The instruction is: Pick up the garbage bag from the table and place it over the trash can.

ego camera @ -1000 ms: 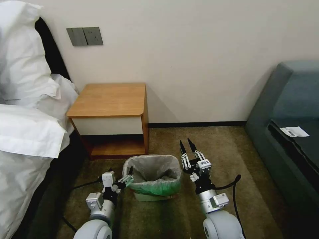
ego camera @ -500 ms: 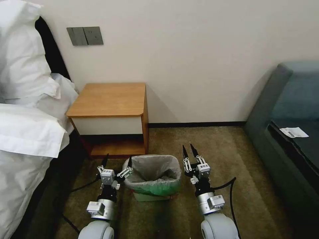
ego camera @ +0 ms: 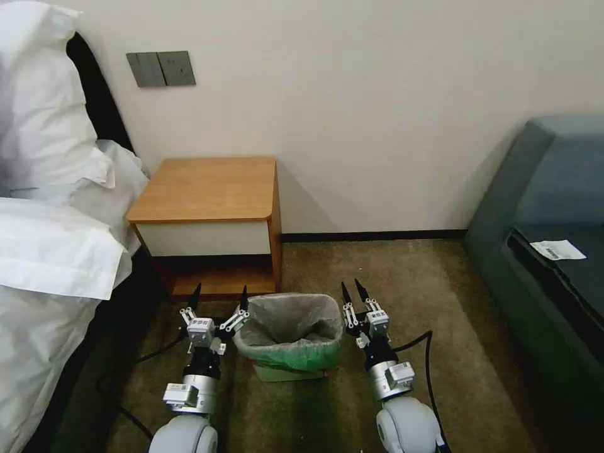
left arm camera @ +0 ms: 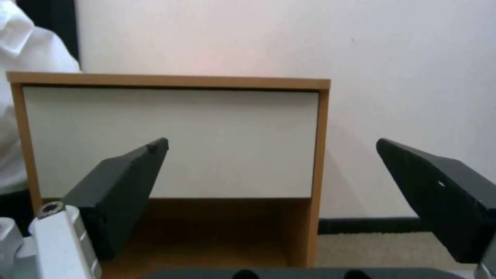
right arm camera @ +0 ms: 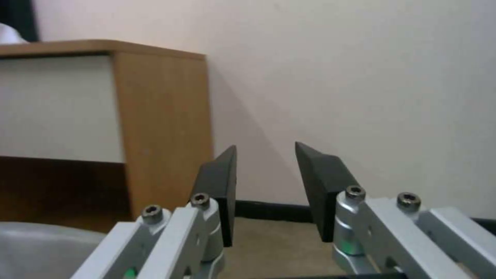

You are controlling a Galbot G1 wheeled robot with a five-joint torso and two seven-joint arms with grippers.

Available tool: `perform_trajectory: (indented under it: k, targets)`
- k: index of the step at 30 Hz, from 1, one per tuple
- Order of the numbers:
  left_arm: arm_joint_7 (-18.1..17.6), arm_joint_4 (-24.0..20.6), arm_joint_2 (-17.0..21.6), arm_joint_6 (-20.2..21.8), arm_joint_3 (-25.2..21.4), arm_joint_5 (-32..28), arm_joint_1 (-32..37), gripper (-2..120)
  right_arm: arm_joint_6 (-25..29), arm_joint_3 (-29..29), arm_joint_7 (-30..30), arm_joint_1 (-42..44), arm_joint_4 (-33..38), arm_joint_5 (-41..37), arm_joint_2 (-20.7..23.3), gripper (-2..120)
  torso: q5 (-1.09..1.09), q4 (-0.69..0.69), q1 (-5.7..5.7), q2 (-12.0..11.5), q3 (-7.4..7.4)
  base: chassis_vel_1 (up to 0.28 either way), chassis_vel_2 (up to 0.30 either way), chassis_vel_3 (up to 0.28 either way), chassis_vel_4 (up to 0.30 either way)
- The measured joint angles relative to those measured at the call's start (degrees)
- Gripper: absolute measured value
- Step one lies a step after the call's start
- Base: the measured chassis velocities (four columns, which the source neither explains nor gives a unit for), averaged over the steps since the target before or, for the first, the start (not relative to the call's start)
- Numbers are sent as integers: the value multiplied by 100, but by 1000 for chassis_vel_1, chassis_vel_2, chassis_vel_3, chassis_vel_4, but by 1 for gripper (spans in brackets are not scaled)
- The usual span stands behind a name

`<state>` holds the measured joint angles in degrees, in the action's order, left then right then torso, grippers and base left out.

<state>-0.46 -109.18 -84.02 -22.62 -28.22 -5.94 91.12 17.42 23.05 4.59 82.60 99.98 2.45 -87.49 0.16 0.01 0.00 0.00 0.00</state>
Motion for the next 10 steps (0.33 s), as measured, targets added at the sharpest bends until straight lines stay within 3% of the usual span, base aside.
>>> perform_trajectory:
  k: [3, 10]
  targets:
    - [-32, 18, 42, 31, -25, -27, -20, 100, -56, 89, 54, 21, 69, -81, 192, 30, -11, 0, 0, 0, 0, 0, 0, 0, 0]
    - [-103, 76, 65, 118, -22, -145, -73, 100, -92, 237, 169, 65, 248, -116, 370, 30, -12, -1, 0, 0, 0, 0, 0, 0, 0]
